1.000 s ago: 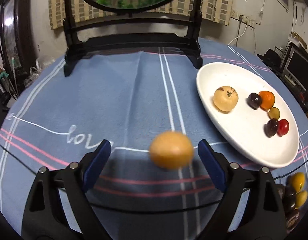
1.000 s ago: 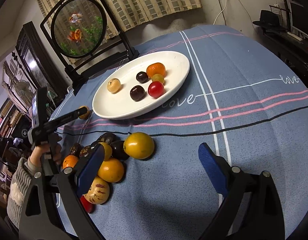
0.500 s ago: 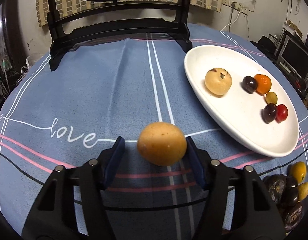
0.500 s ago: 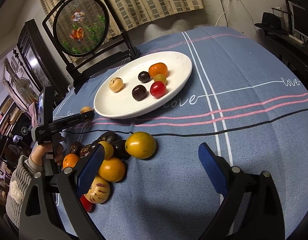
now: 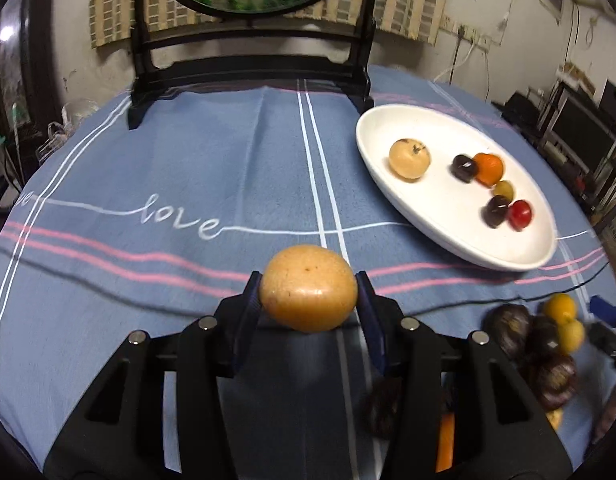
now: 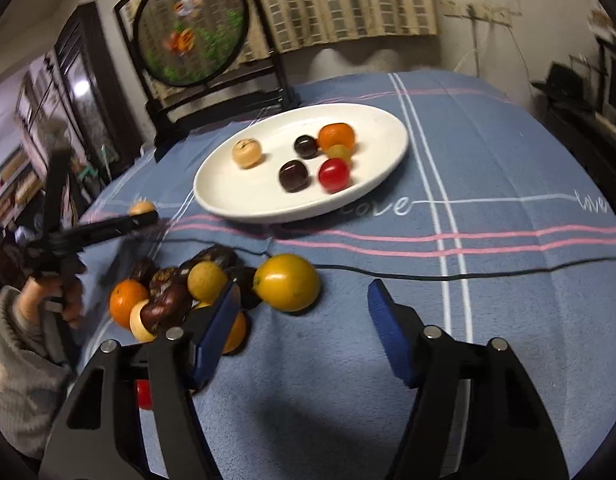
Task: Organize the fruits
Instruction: 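Release the tan fruit onto the plate with the left tool while the right tool places a yellow fruit there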
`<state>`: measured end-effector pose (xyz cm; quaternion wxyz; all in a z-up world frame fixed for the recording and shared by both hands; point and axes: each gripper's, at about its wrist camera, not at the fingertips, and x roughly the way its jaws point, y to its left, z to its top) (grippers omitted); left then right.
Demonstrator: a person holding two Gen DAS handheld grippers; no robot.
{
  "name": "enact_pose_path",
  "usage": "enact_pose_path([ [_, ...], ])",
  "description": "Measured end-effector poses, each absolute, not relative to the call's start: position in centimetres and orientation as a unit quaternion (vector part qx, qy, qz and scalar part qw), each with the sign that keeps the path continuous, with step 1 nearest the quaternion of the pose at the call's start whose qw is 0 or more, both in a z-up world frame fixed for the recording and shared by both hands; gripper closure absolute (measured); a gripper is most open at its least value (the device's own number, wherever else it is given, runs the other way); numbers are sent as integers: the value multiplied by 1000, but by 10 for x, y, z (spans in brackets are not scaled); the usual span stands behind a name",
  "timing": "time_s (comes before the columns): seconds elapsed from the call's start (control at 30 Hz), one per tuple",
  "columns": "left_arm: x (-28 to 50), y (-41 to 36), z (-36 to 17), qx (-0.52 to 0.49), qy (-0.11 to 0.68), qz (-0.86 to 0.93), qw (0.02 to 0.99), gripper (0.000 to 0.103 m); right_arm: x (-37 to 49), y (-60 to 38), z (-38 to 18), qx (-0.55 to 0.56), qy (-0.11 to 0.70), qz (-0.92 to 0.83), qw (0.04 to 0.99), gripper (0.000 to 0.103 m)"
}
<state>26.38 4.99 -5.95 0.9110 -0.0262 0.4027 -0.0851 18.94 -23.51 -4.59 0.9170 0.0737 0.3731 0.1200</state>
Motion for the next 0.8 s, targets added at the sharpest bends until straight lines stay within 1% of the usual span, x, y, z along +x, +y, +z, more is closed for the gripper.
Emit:
enact_pose_path([
  [0.03, 257, 50, -57, -28, 399, -85, 913, 56, 190, -231, -47, 60, 374, 115, 918, 36],
  [0.1, 249, 49, -53, -30, 393, -90, 915, 56, 192, -225, -51, 41, 379, 108, 918, 41],
  [0.13, 247, 46, -52, -28, 391, -94, 915, 56, 194, -223, -52, 37, 381, 107, 918, 43],
  [0.17, 247, 43, -53, -24, 391, -96, 915, 56, 197, -220, -53, 30, 382, 106, 917, 48],
  [0.27, 247, 37, -56, -16, 395, -103, 913, 56, 209, -210, -57, 15, 390, 110, 914, 56],
  [0.3, 247, 35, -57, -13, 397, -106, 912, 56, 212, -209, -59, 16, 395, 112, 912, 57],
  [0.37, 247, 33, -58, -10, 397, -110, 911, 56, 223, -206, -65, 24, 410, 115, 905, 58],
  [0.43, 246, 32, -58, -7, 397, -113, 911, 56, 226, -211, -65, 44, 407, 122, 904, 61],
  [0.63, 243, 28, -54, -5, 392, -120, 912, 56, 223, -222, -64, 83, 405, 136, 900, 62],
  [0.8, 251, 13, -35, -5, 385, -134, 913, 56, 207, -246, -27, 119, 342, 122, 924, 62],
])
